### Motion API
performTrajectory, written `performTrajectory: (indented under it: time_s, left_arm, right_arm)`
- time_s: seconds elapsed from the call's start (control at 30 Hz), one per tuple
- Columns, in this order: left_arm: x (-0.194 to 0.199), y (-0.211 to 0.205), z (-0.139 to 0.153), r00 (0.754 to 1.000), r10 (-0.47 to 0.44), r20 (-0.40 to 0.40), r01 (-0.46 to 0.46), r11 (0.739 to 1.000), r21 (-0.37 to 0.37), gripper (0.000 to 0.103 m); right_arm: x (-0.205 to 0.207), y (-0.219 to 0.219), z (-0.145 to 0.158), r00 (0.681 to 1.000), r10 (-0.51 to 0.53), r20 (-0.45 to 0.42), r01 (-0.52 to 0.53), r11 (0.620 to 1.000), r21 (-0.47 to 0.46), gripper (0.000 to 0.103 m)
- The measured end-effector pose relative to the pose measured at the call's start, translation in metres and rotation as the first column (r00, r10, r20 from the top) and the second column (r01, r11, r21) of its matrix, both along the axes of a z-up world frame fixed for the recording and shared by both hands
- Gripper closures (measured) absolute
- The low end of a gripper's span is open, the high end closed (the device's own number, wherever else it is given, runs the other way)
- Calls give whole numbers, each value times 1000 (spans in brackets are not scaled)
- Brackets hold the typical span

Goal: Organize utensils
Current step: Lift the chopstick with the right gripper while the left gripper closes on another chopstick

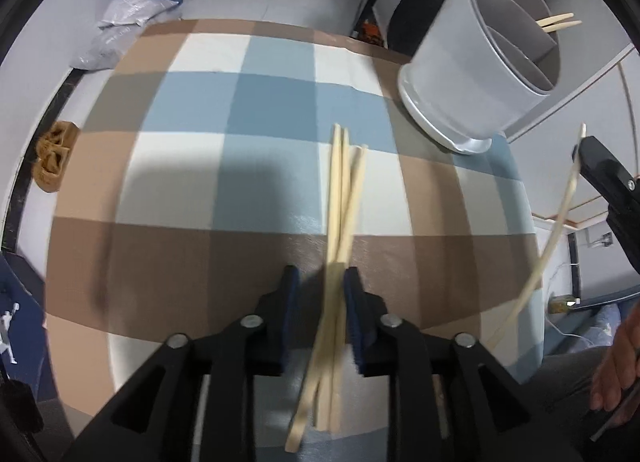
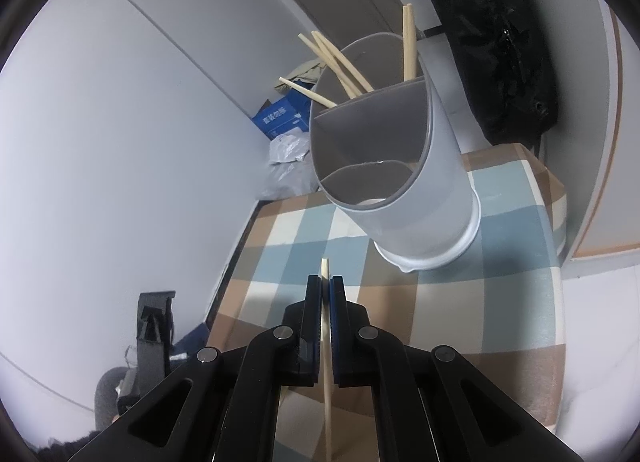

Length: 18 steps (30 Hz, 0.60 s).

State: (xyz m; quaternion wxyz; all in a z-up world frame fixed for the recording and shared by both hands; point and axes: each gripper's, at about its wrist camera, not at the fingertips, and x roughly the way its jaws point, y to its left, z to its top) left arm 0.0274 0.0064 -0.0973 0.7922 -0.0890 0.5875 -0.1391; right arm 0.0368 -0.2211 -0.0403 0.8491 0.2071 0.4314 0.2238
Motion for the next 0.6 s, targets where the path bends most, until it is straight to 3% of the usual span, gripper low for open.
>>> performTrajectory:
  time_s: [0.1,0.23,0.33,0.47,0.6]
  left_arm:
    - [4,-2,7,1000,-9,6,9,1000,25,80]
    - [16,-20,17,998,-33,53,30,998,55,66]
    - [21,-37,23,992,-88,87,80,993,92,65]
    - [27,-59,10,979,-197,51,182,960,214,65]
    - [27,-63,9,970,-229,85,197,938,284,65]
  right_arm:
    - [1,1,0,1000,-1,-3,1,1000,2,100]
    - [3,0,2,1000,-5,2,5,1000,4,100]
    - [4,-4,3,1000,-17,6,17,1000,5,100]
    - [7,-14,1,999,-46,-6,46,999,8,100]
    - [7,-24,2,998,-69,-12,69,998,14,100]
